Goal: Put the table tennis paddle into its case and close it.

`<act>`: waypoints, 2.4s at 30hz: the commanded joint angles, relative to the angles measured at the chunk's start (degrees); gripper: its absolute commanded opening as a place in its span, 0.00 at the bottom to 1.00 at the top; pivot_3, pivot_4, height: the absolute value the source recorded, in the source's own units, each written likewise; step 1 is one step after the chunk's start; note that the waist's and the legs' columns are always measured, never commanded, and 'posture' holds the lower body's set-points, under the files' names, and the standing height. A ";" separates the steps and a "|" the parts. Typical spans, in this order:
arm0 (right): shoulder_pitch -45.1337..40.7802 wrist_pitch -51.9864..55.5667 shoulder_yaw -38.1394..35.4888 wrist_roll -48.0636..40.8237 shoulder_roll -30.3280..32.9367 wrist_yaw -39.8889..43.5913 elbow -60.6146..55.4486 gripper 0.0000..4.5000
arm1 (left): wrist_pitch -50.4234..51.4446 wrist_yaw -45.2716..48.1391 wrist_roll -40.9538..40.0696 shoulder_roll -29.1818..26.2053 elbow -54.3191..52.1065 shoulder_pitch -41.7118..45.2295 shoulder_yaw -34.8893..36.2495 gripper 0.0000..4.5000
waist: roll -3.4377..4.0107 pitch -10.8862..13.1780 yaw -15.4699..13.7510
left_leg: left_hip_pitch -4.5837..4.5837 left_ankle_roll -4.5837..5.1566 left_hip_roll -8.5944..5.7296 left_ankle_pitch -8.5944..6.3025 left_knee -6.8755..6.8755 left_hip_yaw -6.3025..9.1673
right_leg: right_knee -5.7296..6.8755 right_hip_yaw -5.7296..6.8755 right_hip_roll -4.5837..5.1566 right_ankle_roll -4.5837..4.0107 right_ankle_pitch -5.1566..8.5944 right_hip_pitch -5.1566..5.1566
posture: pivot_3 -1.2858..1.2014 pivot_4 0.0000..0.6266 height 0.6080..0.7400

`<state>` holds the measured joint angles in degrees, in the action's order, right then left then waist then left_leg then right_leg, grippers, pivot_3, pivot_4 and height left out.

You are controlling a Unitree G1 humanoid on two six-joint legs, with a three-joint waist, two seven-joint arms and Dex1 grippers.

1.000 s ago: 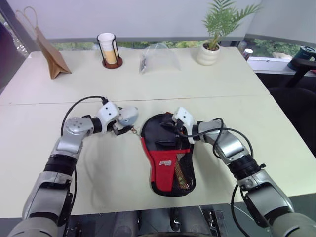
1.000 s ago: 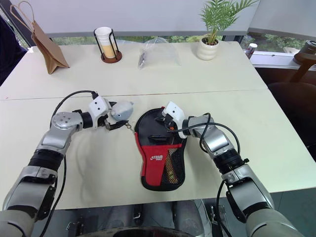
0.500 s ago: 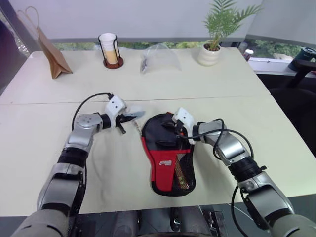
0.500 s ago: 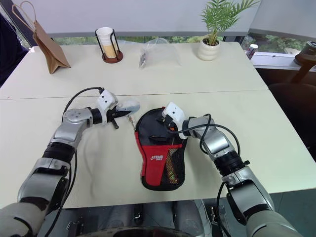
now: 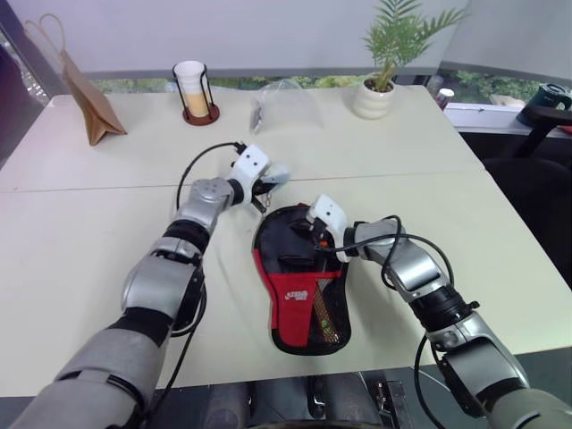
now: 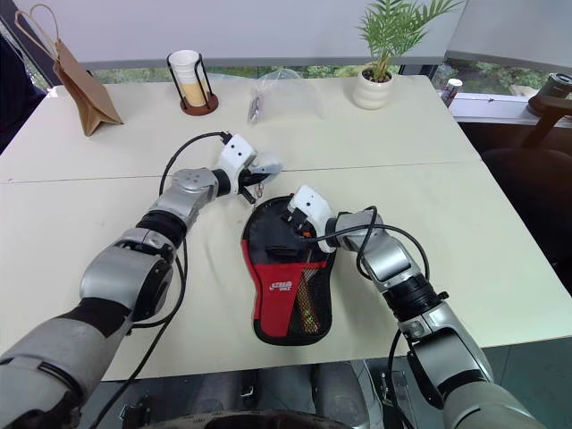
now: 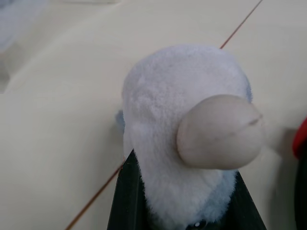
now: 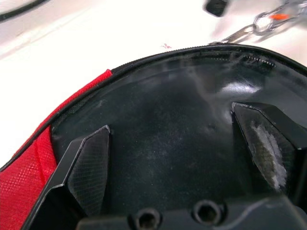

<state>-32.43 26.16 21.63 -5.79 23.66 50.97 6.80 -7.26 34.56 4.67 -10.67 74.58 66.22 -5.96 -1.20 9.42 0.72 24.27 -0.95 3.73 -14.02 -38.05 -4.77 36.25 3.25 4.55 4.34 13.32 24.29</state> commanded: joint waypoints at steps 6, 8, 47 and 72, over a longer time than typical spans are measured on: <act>6.10 9.87 6.28 4.09 -0.82 -3.35 -1.40 1.00 | -1.80 -3.42 2.56 6.18 2.35 8.24 1.58 0.03 | 0.02 -0.02 0.22 | -0.02 0.00 0.00 0.00 0.03 0.02 | 0.00 0.00 -0.01 -0.01 0.00 0.01 | 0.52 0.24 1.00; 7.26 12.37 5.61 3.48 -1.05 -4.50 -3.02 1.00 | -1.73 -3.30 2.17 7.87 2.58 9.25 2.31 0.03 | 0.03 -0.03 0.22 | -0.03 0.01 0.01 0.00 0.05 0.03 | 0.00 0.00 -0.02 -0.01 0.01 0.02 | 0.52 0.24 1.00; 8.44 13.97 3.22 3.10 1.16 -7.40 -3.82 1.00 | 17.59 12.21 -12.11 11.77 2.00 13.63 21.85 0.99 | 0.12 -0.12 0.06 | 0.00 0.02 -0.01 -0.01 0.08 0.16 | -0.06 0.05 0.00 -0.18 0.13 -0.02 | 0.52 0.24 1.00; -2.96 27.67 -19.08 -10.35 8.14 -7.07 -25.85 1.00 | 0.61 48.41 -8.24 -4.49 -23.67 -7.41 4.69 0.99 | 0.18 0.03 -0.11 | 0.45 0.01 -0.02 -0.01 0.07 0.09 | -0.06 0.04 0.06 -0.05 0.04 0.37 | 0.52 0.24 1.00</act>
<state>-33.78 52.47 6.00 -14.31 30.86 44.21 -16.24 -6.70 81.09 -1.97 -15.04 55.79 59.32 -0.27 -1.02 9.45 0.61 24.71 -0.94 3.71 -14.03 -37.98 -4.67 36.19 3.30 4.61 4.29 13.36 24.66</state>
